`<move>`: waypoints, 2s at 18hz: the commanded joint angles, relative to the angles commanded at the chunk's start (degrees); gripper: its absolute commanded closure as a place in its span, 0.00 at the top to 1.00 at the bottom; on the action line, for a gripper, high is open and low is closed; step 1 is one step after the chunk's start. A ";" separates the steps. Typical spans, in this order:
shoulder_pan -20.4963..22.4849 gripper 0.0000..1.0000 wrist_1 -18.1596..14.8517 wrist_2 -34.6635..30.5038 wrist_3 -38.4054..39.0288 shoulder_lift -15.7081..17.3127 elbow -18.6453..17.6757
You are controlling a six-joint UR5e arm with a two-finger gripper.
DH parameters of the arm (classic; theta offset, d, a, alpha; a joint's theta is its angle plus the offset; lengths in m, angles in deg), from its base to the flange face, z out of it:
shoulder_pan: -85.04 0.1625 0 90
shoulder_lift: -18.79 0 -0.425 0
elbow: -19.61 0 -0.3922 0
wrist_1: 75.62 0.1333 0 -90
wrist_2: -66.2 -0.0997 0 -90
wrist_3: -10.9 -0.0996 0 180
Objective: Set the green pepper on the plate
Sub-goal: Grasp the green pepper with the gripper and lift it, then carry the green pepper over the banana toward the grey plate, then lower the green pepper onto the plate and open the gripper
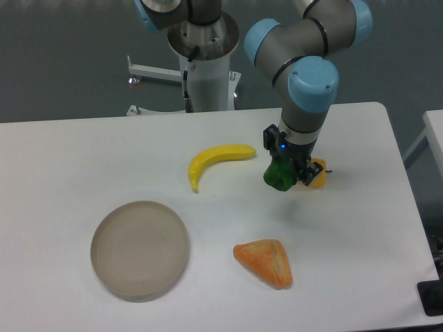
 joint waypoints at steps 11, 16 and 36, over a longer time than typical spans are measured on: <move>-4.73 0.26 -0.18 0.00 1.84 0.00 1.14; -12.03 0.25 0.00 0.18 12.55 -0.35 2.37; -27.25 1.00 8.61 6.59 33.05 -14.06 7.56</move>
